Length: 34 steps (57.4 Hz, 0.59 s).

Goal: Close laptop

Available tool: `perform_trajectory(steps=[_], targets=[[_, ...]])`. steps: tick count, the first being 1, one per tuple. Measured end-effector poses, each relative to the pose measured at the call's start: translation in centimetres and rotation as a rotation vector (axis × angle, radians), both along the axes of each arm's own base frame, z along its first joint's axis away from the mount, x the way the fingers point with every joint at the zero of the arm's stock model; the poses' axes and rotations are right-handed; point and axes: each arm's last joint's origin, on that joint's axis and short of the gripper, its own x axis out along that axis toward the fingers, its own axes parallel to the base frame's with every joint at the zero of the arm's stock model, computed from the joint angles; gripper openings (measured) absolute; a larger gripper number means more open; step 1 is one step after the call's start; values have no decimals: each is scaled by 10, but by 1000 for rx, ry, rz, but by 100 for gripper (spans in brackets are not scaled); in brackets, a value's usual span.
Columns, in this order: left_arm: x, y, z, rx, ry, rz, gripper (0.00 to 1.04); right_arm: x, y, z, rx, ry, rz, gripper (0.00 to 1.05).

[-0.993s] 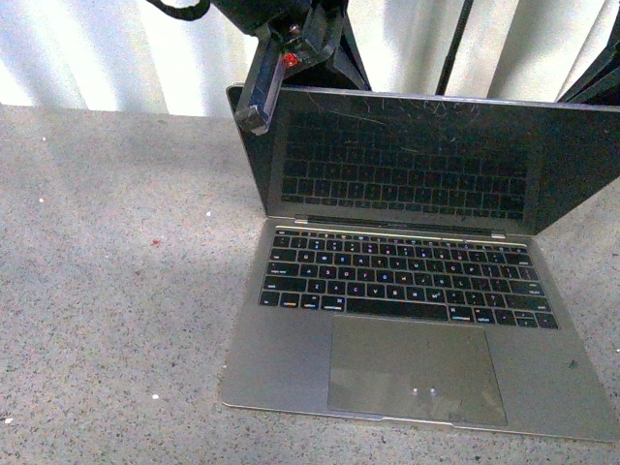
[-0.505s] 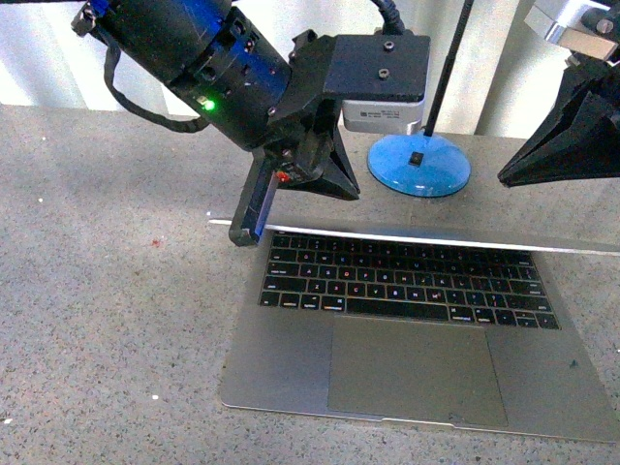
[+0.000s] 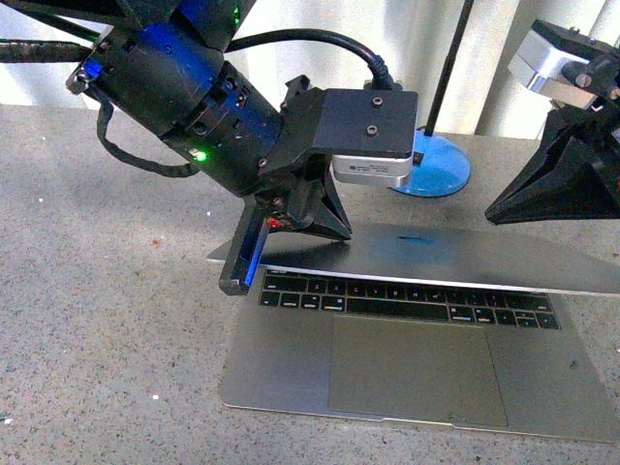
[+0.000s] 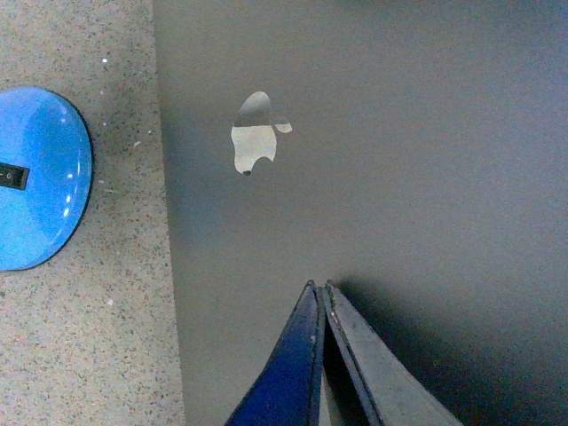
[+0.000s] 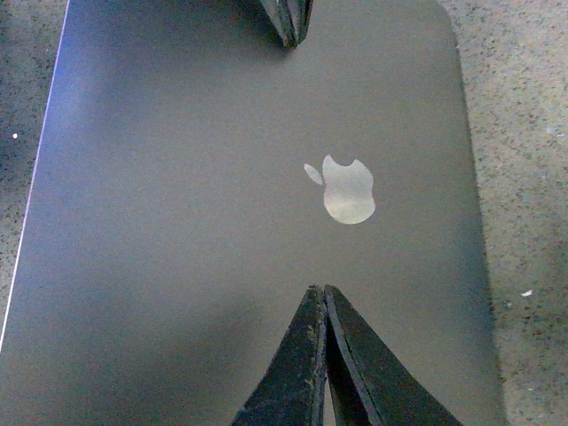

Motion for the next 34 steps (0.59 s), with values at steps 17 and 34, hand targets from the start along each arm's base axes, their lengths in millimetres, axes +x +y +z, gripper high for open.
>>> perform_trajectory(steps=[17, 34], targets=[[-10, 2, -1, 4, 10, -4, 4, -10, 4, -15, -3, 41, 9, 3], [-16, 5, -7, 7, 19, -4, 4, -20, 9, -26, -7, 69, 25, 3]])
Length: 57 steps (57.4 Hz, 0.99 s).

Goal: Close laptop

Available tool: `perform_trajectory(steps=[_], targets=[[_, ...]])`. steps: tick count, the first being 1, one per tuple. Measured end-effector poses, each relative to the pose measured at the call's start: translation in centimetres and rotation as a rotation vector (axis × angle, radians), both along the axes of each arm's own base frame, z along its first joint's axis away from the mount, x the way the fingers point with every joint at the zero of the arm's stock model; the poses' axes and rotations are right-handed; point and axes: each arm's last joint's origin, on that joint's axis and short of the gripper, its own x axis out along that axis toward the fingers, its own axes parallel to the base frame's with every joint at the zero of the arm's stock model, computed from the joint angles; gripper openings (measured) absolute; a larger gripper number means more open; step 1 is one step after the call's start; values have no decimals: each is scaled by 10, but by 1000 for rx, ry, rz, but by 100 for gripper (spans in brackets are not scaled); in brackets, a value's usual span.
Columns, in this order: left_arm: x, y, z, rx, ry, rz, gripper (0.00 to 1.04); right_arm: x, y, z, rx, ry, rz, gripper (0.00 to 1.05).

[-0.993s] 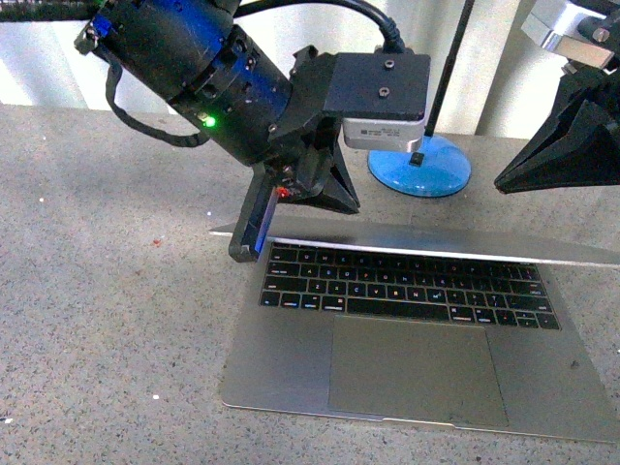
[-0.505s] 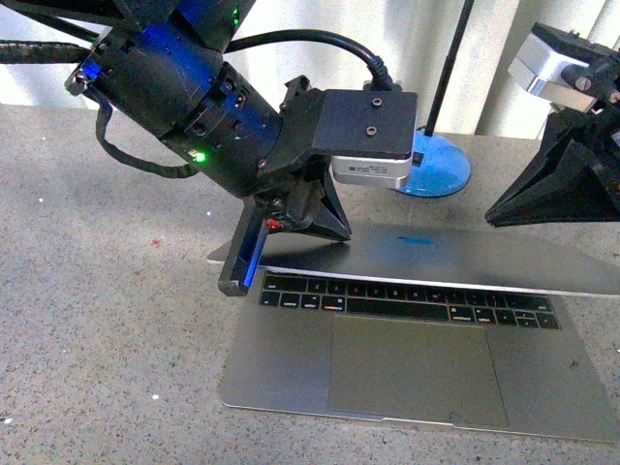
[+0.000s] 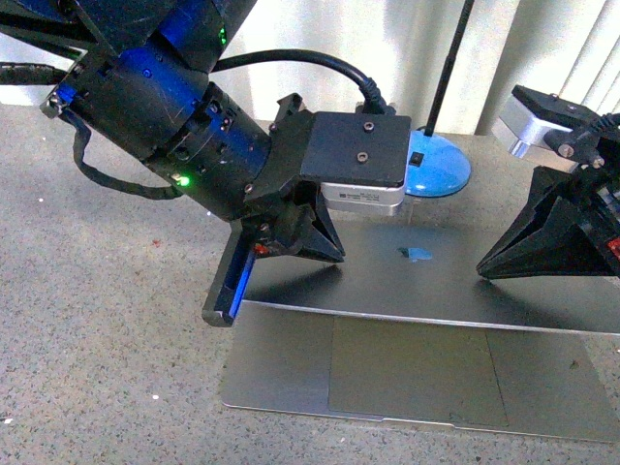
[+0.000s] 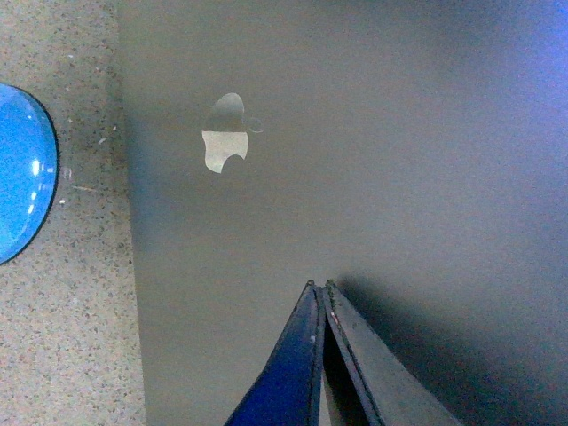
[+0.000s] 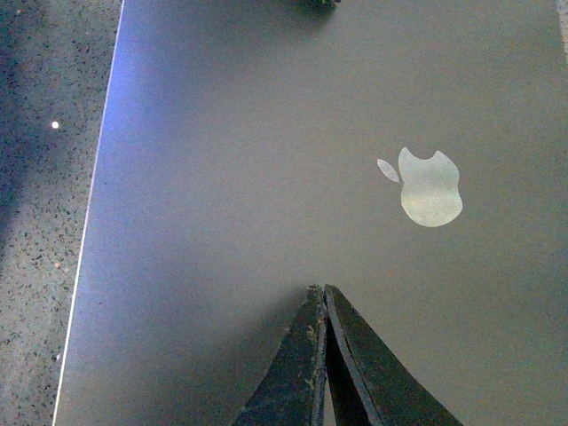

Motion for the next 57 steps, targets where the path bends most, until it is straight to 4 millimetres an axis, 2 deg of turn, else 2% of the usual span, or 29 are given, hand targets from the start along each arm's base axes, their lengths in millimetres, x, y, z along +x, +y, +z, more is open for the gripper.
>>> perform_trajectory(steps=[25, 37, 57], targets=[[-9, -1, -12, -3, 10, -11, 4, -8, 5, -12, 0, 7, 12, 3], [-15, -3, -21, -4, 18, -17, 4, -14, 6, -29, -2, 36, 10, 3], [-34, -3, -52, 44, 100, -33, 4, -28, 6, -56, -23, 103, 9, 3]])
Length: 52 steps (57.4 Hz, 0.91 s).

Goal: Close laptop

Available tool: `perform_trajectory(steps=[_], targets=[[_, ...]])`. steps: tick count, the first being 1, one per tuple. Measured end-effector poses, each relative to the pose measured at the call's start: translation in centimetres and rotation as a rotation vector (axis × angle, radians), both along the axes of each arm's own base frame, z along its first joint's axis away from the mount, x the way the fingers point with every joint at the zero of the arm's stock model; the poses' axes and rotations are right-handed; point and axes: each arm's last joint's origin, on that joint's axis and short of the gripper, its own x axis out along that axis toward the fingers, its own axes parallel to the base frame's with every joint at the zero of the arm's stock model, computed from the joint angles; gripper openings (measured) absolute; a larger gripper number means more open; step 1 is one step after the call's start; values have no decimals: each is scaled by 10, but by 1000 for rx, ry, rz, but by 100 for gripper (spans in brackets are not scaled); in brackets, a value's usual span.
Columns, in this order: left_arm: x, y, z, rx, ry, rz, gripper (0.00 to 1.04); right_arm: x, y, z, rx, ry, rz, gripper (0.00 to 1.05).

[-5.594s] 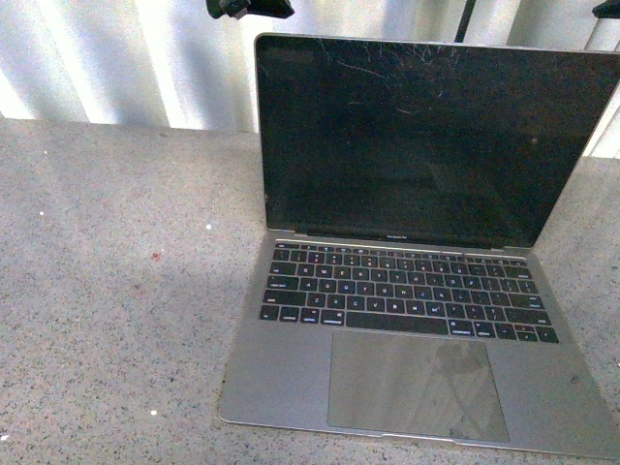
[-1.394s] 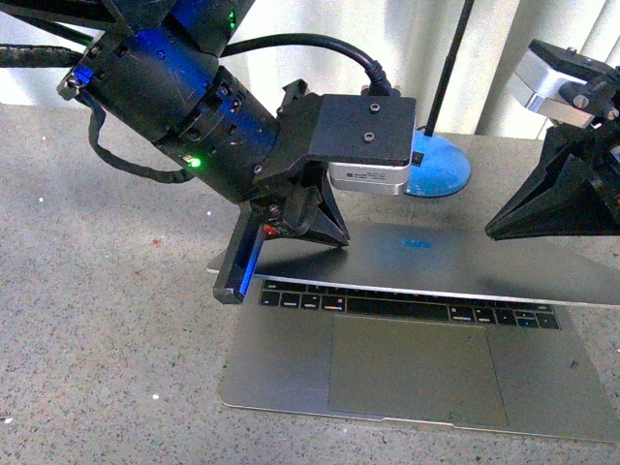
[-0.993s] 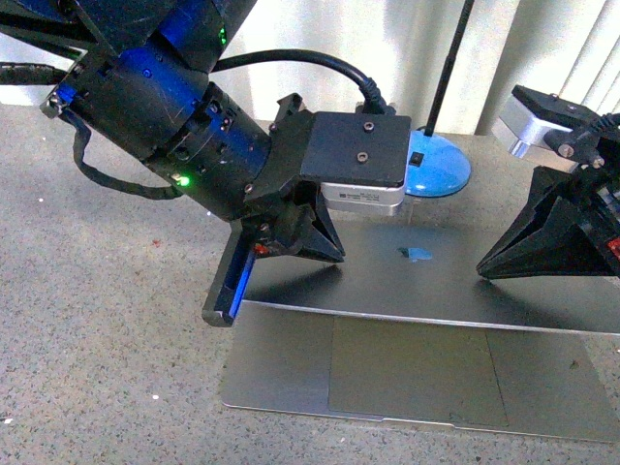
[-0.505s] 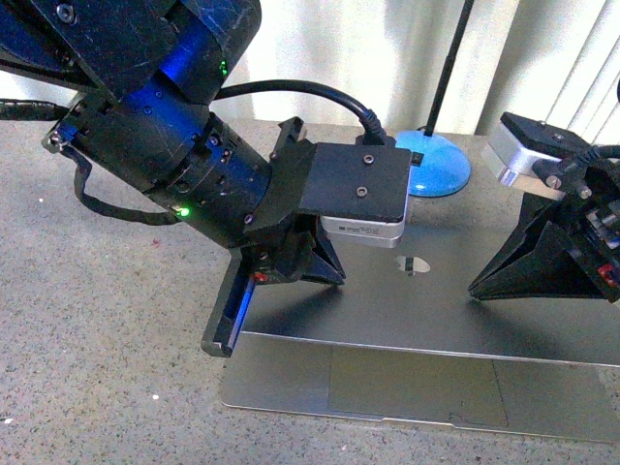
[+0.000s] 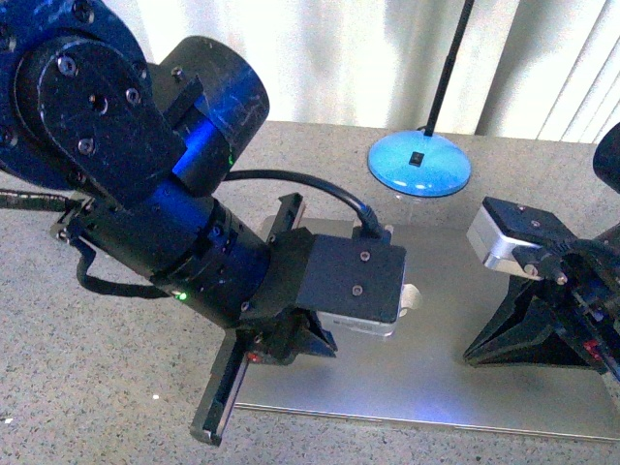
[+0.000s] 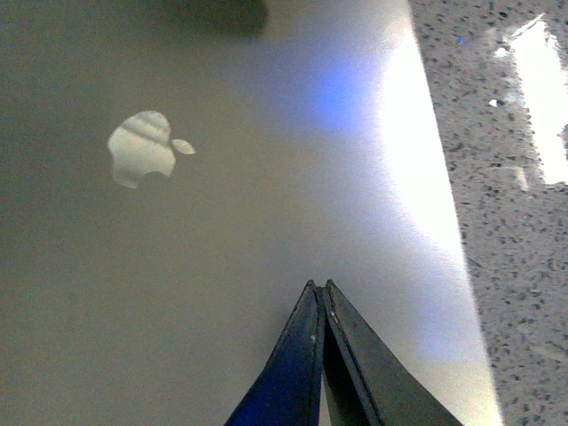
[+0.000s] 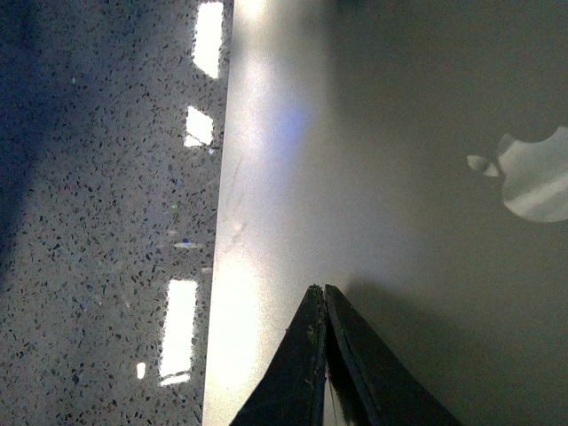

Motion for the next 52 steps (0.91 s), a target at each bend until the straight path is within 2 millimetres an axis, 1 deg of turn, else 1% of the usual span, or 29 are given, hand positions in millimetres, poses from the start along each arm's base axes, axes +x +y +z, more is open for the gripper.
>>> perform_trajectory(steps=[11, 26, 30, 40, 41, 42, 45, 46, 47, 49, 52], targets=[[-6, -1, -9, 7, 14, -9, 4, -5, -1, -10, -15, 17, 1, 3], [-7, -3, -9, 0, 18, -2, 4, -4, -2, -11, -3, 10, -7, 3], [-6, -3, -5, -17, 10, 5, 4, -2, -1, -9, 19, -11, -19, 3], [4, -6, 32, -160, -121, 72, 4, 8, 0, 14, 122, -151, -83, 3], [5, -6, 36, -175, -133, 85, 4, 10, -1, 19, 137, -179, -93, 3], [7, -6, 44, -207, -162, 104, 4, 11, -1, 22, 144, -194, -98, 3], [9, -5, 56, -256, -212, 128, 4, 13, -1, 33, 175, -255, -118, 3], [11, -3, 65, -291, -241, 150, 4, 13, -1, 36, 183, -275, -120, 3], [11, -2, 70, -309, -255, 162, 4, 14, -2, 38, 188, -279, -126, 3], [13, 0, 79, -341, -282, 186, 4, 15, -2, 49, 218, -338, -142, 3], [15, 10, 104, -437, -358, 288, 4, 15, -4, 63, 252, -412, -182, 3]])
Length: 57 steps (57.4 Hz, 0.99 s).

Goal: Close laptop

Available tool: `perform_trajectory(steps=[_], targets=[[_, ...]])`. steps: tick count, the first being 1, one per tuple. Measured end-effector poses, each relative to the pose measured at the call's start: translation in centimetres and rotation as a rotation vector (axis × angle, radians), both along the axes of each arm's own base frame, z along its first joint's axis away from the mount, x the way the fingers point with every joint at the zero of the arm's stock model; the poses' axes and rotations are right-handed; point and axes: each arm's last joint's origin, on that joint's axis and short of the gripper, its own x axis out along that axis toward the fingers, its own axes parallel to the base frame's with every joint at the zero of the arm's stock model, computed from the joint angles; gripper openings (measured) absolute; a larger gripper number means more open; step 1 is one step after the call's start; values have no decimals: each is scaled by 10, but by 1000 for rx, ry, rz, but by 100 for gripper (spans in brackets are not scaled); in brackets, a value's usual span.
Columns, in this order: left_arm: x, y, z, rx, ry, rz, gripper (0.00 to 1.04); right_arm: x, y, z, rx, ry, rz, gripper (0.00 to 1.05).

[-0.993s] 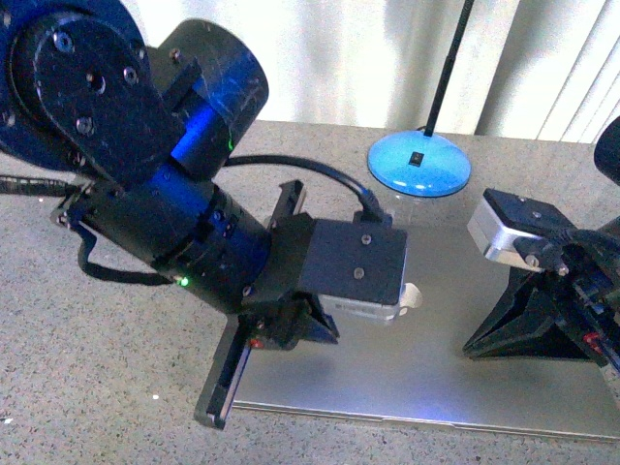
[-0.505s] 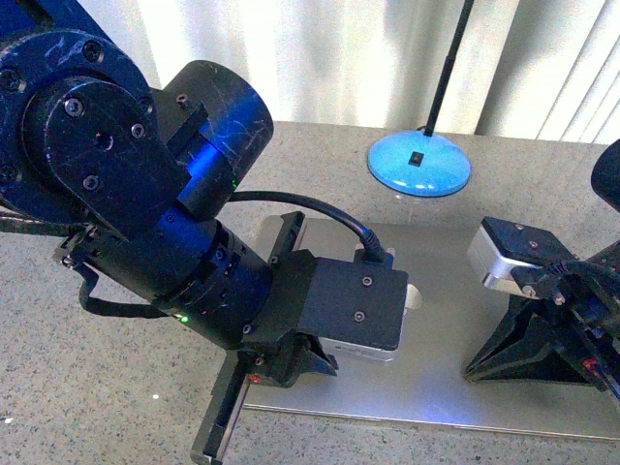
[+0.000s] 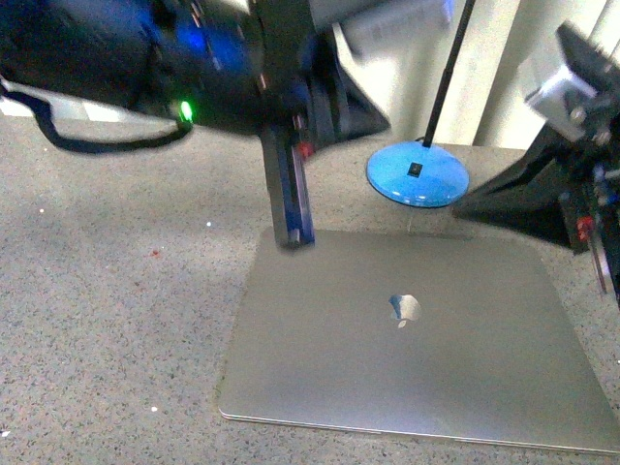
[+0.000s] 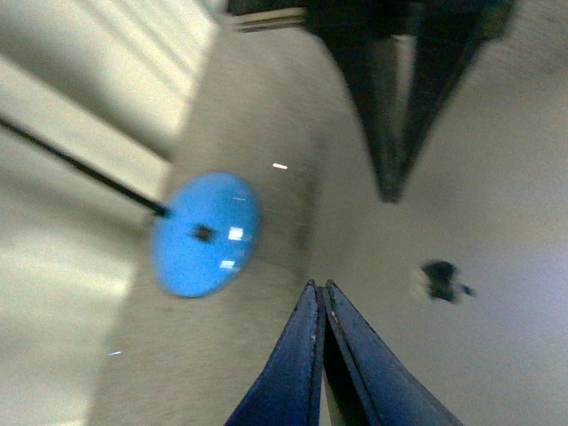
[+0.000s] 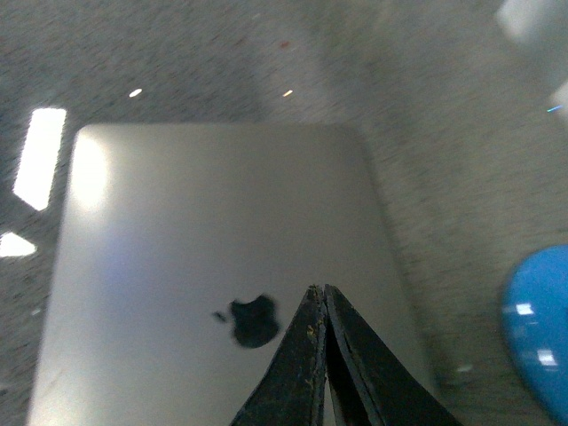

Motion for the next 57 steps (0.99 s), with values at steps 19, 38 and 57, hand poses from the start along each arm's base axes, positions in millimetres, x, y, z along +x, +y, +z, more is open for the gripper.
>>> perform_trajectory(steps=[19, 38, 57], targets=[[-41, 113, 87, -464, -68, 467, 4, -31, -10, 92, 219, -448, -447, 3], [-69, 161, 99, -564, -65, 655, 39, -106, -22, 120, 430, -337, -1191, 3], [-101, 161, 63, -801, -7, 1067, 27, -165, -30, 79, 490, -302, -1251, 3]])
